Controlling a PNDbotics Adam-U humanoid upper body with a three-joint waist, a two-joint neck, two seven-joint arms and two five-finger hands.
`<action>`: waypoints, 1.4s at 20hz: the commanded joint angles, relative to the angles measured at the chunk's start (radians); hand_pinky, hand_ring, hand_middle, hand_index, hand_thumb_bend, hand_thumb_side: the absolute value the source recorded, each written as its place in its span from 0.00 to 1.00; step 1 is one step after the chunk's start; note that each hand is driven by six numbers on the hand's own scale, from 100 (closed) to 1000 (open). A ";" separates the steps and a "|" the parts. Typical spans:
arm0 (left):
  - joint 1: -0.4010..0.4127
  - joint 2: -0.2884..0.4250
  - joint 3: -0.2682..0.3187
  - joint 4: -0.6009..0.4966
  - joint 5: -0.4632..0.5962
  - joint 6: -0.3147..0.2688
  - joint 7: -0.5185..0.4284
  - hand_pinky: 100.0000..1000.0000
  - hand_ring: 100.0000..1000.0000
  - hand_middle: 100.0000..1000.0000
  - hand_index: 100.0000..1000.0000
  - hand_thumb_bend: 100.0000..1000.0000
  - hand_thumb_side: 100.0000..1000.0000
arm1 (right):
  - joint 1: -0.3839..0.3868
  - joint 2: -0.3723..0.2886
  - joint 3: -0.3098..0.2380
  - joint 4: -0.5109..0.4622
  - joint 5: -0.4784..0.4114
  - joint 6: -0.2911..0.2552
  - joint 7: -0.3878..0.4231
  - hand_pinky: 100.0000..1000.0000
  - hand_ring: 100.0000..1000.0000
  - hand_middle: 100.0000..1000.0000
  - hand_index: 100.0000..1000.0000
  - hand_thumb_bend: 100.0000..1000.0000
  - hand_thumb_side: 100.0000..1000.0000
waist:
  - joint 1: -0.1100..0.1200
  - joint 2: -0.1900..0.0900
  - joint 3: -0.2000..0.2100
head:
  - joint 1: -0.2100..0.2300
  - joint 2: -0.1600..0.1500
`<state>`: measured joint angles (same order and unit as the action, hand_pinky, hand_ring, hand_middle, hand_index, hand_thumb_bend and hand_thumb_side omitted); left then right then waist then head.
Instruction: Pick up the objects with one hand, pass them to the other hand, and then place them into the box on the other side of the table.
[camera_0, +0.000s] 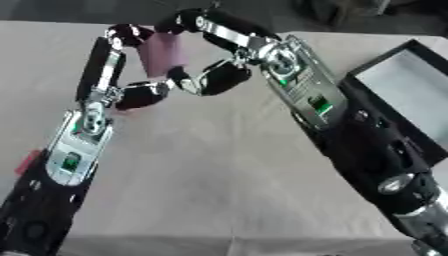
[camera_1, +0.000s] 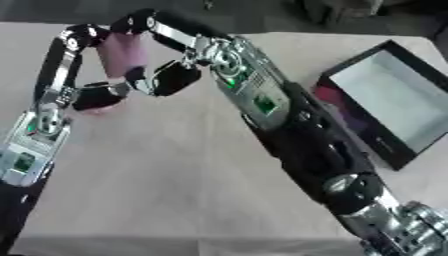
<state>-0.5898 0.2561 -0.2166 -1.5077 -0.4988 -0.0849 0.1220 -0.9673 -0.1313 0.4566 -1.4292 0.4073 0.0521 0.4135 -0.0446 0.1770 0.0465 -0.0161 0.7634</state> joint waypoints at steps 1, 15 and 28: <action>-0.022 -0.001 0.000 -0.022 0.005 -0.010 0.004 0.70 0.46 0.44 0.50 0.00 0.03 | -0.015 0.002 -0.010 0.000 0.008 -0.005 -0.005 0.98 0.92 0.87 0.88 0.12 0.00 | 0.005 -0.013 0.002 | 0.003 0.007; -0.023 -0.011 -0.007 -0.021 0.006 -0.056 -0.003 0.70 0.46 0.43 0.50 0.00 0.03 | -0.009 0.013 -0.009 0.016 0.012 0.005 -0.037 0.97 0.89 0.72 0.76 0.10 0.00 | 0.005 -0.011 0.001 | 0.005 0.007; -0.023 -0.015 -0.006 -0.020 -0.009 -0.081 0.002 0.70 0.46 0.43 0.51 0.00 0.02 | -0.005 0.013 -0.009 0.025 0.022 -0.012 -0.002 0.98 0.93 0.79 0.87 0.12 0.00 | 0.002 -0.010 0.004 | 0.008 0.007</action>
<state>-0.5890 0.2464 -0.2244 -1.5007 -0.5032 -0.1554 0.1201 -0.9667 -0.1173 0.4447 -1.4083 0.4192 0.0405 0.4002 -0.0454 0.1797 0.0498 -0.0108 0.7634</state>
